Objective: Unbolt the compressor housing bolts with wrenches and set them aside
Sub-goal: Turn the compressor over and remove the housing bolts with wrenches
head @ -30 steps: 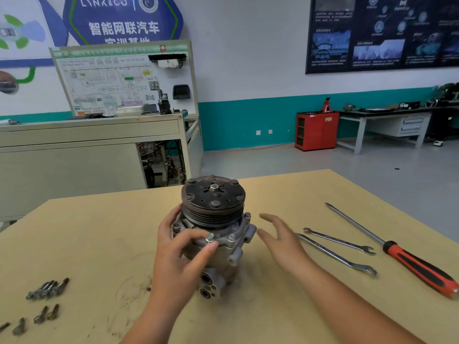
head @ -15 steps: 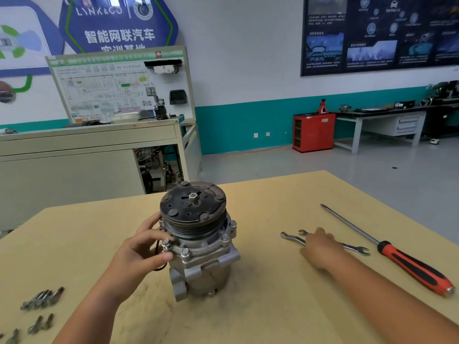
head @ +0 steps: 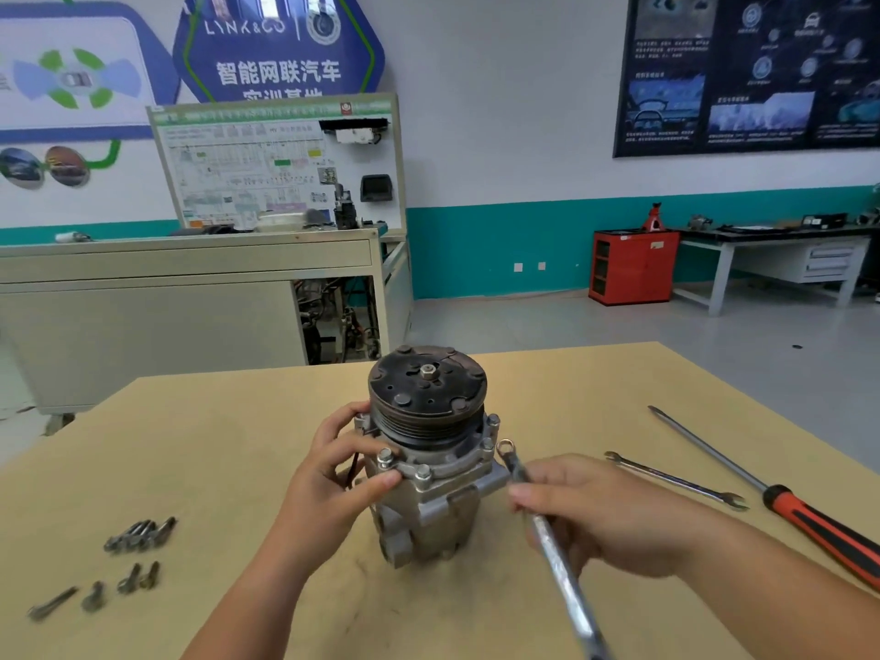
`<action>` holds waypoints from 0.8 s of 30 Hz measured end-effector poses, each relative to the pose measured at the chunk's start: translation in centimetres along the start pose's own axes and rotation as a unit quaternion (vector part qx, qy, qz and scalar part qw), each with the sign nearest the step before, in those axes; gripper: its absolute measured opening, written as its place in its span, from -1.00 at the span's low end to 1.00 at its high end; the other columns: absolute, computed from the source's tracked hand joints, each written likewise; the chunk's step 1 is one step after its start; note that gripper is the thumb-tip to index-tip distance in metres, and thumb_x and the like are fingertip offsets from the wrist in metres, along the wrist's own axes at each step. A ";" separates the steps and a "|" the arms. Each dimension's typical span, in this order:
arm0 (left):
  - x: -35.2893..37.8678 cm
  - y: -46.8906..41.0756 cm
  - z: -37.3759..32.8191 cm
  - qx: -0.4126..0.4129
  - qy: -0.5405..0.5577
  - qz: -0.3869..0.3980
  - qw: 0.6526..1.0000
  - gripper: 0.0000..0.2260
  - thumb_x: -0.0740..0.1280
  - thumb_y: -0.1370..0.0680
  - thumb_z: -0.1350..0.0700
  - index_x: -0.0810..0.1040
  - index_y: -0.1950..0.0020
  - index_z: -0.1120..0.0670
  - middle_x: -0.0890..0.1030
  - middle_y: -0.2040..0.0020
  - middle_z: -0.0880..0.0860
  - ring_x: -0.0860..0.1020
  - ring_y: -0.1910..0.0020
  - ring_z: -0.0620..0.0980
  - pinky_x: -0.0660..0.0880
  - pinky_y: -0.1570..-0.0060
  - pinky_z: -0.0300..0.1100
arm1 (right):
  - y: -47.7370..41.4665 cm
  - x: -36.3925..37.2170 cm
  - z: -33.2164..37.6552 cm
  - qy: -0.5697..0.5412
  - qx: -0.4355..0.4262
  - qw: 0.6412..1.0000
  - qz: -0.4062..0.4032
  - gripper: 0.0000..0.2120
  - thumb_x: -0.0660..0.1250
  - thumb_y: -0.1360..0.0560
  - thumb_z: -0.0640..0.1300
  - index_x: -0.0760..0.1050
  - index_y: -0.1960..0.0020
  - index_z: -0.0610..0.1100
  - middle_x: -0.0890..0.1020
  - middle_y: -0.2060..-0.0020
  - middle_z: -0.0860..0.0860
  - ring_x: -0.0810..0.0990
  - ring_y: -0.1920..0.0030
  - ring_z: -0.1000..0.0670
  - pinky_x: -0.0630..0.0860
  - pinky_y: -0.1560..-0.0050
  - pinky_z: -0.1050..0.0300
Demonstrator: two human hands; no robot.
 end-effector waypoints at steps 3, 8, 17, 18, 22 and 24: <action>0.8 1.1 -0.7 0.025 -0.027 -0.060 0.997 -0.87 0.50 -0.28 0.12 0.64 0.21 -0.01 0.41 -0.32 -0.15 0.44 -0.27 -0.28 0.45 -0.17 -0.18 | 0.6 5.8 3.0 -0.023 -0.033 0.997 0.066 -0.87 0.17 -0.58 -0.10 0.41 0.07 -0.15 0.59 0.48 0.03 0.58 0.52 0.10 0.49 0.52 0.30; 2.0 2.5 -2.0 0.036 -0.074 -0.141 0.987 -0.60 0.50 -0.29 0.44 0.62 0.24 -0.10 0.37 -0.28 -0.16 0.41 -0.32 -0.04 0.33 -0.34 -0.04 | -0.4 8.0 3.2 -0.043 -0.023 0.999 -0.001 -0.76 0.08 -0.63 -0.07 0.37 0.15 -0.16 0.54 0.55 0.02 0.52 0.60 0.11 0.43 0.60 0.31; 3.2 3.3 -3.2 0.058 -0.129 -0.183 0.973 -0.78 0.50 -0.27 -0.01 0.52 0.25 -0.27 0.31 -0.23 -0.25 0.33 -0.29 -0.01 0.23 -0.24 -0.15 | -1.4 6.5 2.8 -0.030 0.006 0.999 -0.023 -0.68 0.08 -0.63 -0.03 0.39 0.22 -0.15 0.50 0.58 0.00 0.46 0.63 0.11 0.37 0.63 0.32; 3.0 3.3 -3.2 0.060 -0.135 -0.184 0.972 -0.81 0.43 -0.23 -0.12 0.50 0.22 -0.26 0.32 -0.22 -0.25 0.33 -0.27 -0.07 0.24 -0.25 -0.13 | -1.6 6.5 2.8 -0.023 0.015 1.000 -0.012 -0.67 0.07 -0.64 -0.03 0.38 0.23 -0.15 0.50 0.59 0.00 0.47 0.63 0.11 0.38 0.63 0.33; 2.8 2.9 -2.7 0.080 -0.175 -0.176 0.966 -0.67 0.35 -0.20 -0.25 0.42 0.08 -0.29 0.31 -0.19 -0.24 0.20 -0.23 -0.37 0.24 -0.20 -0.15 | -1.8 5.6 2.8 0.053 0.069 0.996 0.037 -0.67 0.08 -0.62 0.02 0.37 0.22 -0.12 0.46 0.58 0.02 0.45 0.64 0.14 0.38 0.63 0.35; 2.9 2.7 -2.4 0.085 -0.178 -0.164 0.966 -0.71 0.45 -0.22 -0.20 0.43 0.15 -0.28 0.28 -0.20 -0.25 0.17 -0.23 -0.37 0.21 -0.19 -0.28 | -1.7 4.5 3.2 0.128 0.100 0.984 0.067 -0.67 0.09 -0.60 0.07 0.38 0.25 -0.07 0.42 0.58 0.07 0.42 0.63 0.17 0.38 0.61 0.36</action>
Point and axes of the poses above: each hand's wrist, its own y-axis away from the middle knuckle, its own x-axis out of the palm, z = x × y, the point moved 8 cm from there along -y, towards the middle knuckle
